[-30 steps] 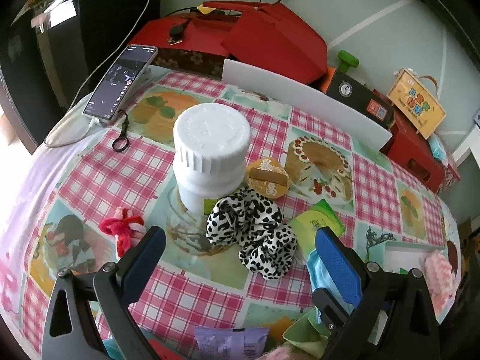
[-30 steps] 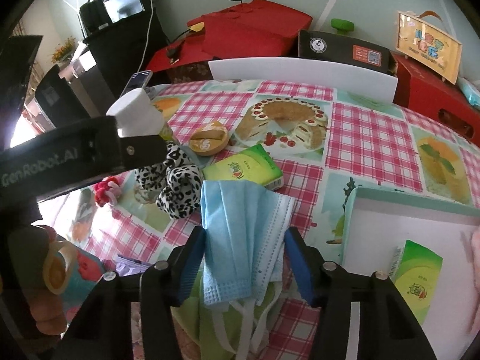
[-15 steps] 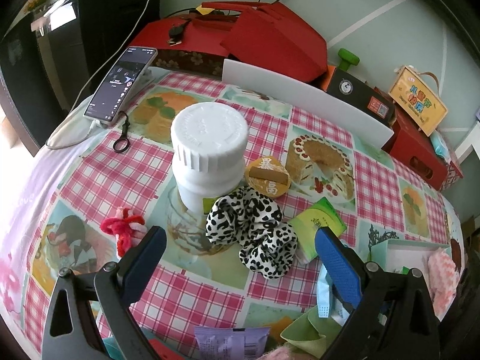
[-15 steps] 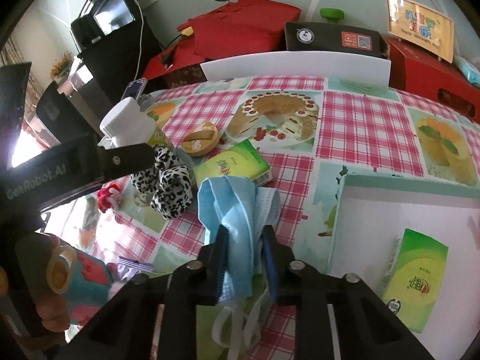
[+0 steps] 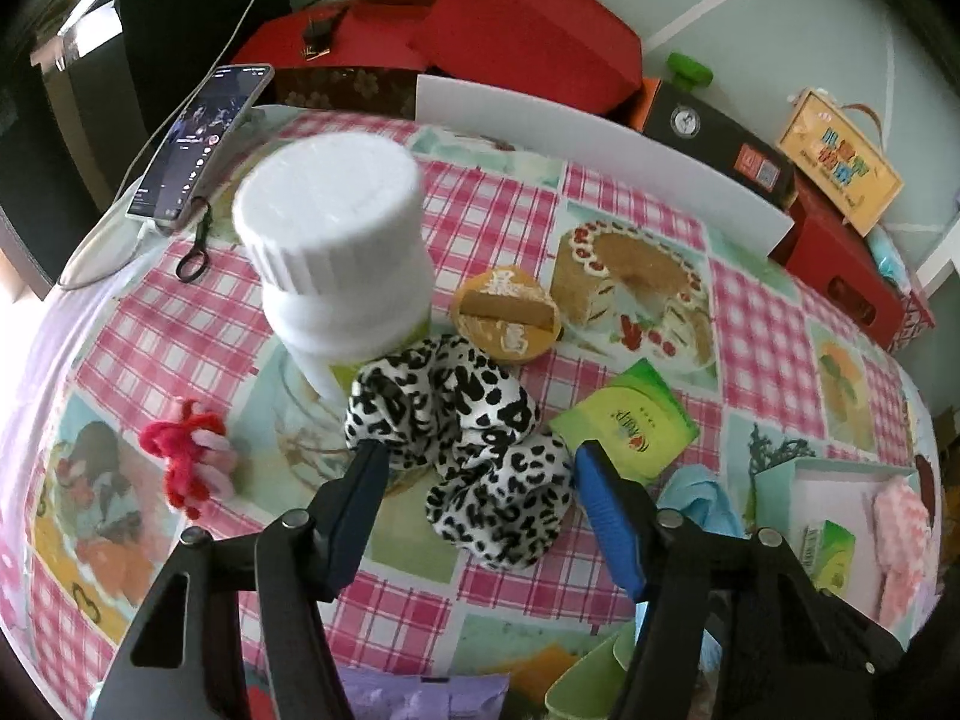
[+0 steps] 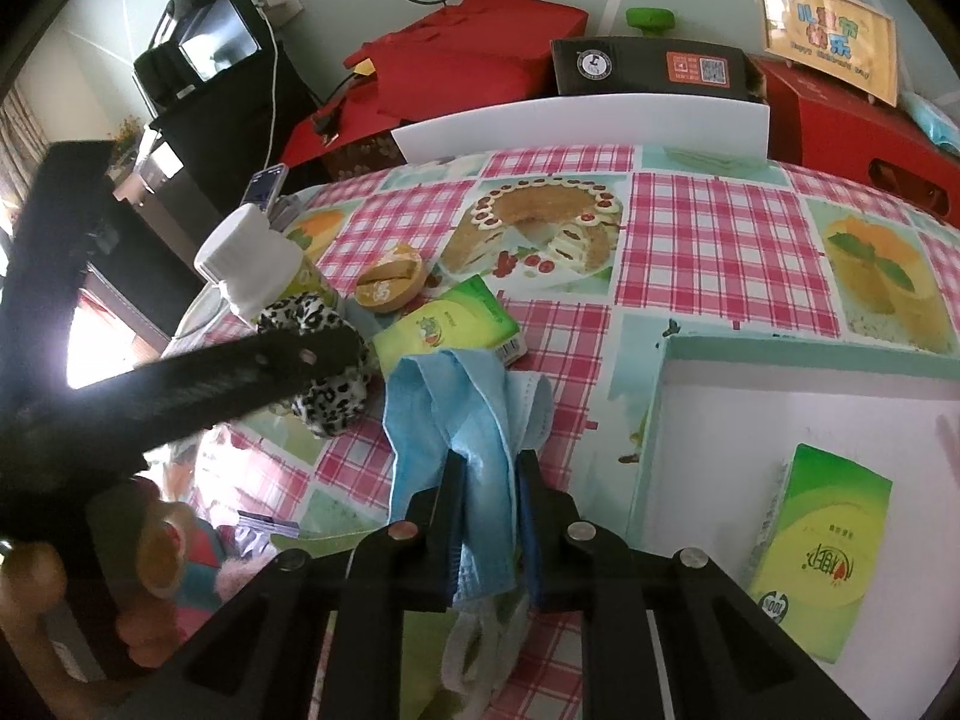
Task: Organize soft objects
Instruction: 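Grasp the blue face mask with the right gripper while the left grasps the leopard scrunchie, then lift the scrunchie and mask and carry both over the white tray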
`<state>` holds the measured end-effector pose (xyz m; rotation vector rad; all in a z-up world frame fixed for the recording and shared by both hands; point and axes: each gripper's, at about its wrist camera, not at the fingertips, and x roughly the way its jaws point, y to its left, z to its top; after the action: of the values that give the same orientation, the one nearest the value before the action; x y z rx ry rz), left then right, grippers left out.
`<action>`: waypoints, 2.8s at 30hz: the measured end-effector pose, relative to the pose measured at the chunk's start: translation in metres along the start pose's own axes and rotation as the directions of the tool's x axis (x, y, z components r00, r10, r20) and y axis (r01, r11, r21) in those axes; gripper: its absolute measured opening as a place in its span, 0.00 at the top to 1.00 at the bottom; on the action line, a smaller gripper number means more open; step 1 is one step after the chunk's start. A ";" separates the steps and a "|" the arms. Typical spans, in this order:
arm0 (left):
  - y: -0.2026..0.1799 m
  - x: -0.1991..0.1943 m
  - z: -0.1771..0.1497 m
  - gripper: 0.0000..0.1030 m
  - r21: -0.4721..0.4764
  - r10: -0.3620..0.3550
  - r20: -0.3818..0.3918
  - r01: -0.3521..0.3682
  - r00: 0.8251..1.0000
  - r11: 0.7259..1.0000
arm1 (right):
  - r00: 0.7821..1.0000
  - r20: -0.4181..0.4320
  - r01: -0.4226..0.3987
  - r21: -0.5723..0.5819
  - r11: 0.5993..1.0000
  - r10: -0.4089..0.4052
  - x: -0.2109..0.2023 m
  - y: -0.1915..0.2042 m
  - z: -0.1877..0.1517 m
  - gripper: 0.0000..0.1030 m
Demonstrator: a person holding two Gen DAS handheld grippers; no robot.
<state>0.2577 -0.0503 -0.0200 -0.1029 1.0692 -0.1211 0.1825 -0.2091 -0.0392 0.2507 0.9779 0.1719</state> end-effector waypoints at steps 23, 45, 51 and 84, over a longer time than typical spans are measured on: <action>-0.006 0.017 -0.007 0.65 0.011 0.039 -0.040 -0.039 0.998 0.999 | 1.000 -0.007 -0.003 0.009 1.000 0.003 0.001 -0.001 -0.001 0.83; -0.001 -0.022 -0.018 0.71 0.002 -0.027 0.071 0.027 0.997 1.000 | 0.990 0.123 -0.067 0.020 0.998 0.064 -0.036 0.001 0.005 0.85; -0.002 -0.046 -0.015 0.71 0.010 -0.041 0.125 0.040 0.991 0.999 | 0.977 0.209 -0.059 0.028 0.998 0.051 -0.065 0.000 0.011 0.85; -0.095 -0.089 -0.038 0.71 0.251 -0.210 0.129 0.173 0.969 0.952 | 0.832 0.351 0.296 0.375 0.879 -0.430 -0.219 -0.129 -0.021 0.85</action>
<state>0.1777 -0.1317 0.0531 0.0010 0.8813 -0.4109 0.0486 -0.3855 0.0869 0.3608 0.5917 -0.3858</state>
